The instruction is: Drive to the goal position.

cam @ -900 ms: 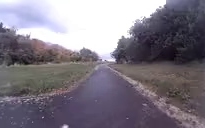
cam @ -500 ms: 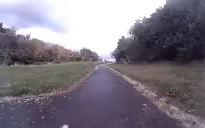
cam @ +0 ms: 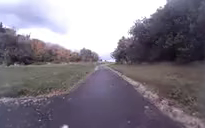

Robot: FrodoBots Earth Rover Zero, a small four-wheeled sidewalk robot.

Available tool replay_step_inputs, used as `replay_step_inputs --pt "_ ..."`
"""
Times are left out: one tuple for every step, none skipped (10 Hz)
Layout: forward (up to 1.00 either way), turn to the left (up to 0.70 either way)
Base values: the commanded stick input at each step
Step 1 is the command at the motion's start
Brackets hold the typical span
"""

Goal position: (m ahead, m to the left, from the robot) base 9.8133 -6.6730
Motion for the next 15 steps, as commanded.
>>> replay_step_inputs --pt "0.45 0.00" --pt "0.45 0.00" --pt "0.45 0.00" --pt "0.45 0.00" --pt "0.45 -0.11" --pt "0.45 -0.21" --pt "0.45 -0.27" --pt "0.45 -0.27" --pt "0.45 -0.25" --pt "0.45 -0.14" --pt "0.45 -0.03" --pt "0.45 0.00" --pt "0.45 0.00" --pt "0.45 0.00" --pt "0.45 0.00"
